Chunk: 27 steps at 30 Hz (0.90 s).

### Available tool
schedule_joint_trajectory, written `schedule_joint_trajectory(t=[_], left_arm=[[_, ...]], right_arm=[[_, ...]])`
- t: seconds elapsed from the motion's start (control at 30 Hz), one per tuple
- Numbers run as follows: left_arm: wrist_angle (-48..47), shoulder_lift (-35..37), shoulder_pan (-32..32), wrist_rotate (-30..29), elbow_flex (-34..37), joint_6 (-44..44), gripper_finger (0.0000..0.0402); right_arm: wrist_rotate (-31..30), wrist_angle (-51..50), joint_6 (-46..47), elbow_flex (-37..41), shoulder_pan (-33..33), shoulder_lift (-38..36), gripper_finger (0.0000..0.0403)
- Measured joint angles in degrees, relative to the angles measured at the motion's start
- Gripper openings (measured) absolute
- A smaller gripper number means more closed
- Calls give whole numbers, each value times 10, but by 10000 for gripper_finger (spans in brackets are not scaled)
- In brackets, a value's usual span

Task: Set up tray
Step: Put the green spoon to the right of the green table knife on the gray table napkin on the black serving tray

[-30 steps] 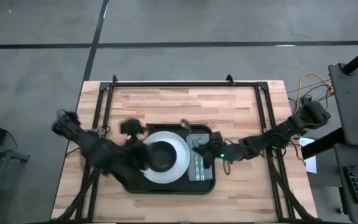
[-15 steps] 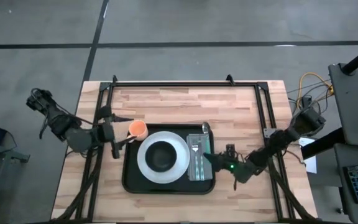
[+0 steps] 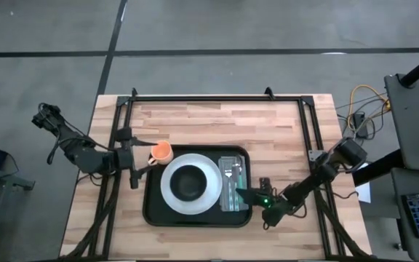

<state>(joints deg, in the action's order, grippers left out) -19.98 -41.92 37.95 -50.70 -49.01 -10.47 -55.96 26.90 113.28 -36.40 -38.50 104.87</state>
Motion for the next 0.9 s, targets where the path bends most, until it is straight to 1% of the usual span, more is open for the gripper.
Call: schedule_joint_trajectory(t=[0.1, 0.17, 0.33, 0.43, 0.67, 0.9], left_arm=[[0, -10, 0, 16, -9, 0, 281], [-3, -18, 0, 18, -15, 0, 281], [-11, -39, 1, 26, -40, 0, 281], [-17, -52, 6, 28, -50, 0, 281], [-17, -73, 15, 32, -63, -4, 281], [-16, -77, 20, 42, -65, 1, 281]], right_arm=[[-1, -7, 0, -9, 0, 4, 35], [16, -35, 11, -21, 0, 5, 35], [60, -151, 102, -51, -5, -6, 35], [76, -189, 132, -55, -11, -15, 35], [142, -225, 149, -70, -11, -17, 35], [149, -229, 161, -69, -9, -19, 35]])
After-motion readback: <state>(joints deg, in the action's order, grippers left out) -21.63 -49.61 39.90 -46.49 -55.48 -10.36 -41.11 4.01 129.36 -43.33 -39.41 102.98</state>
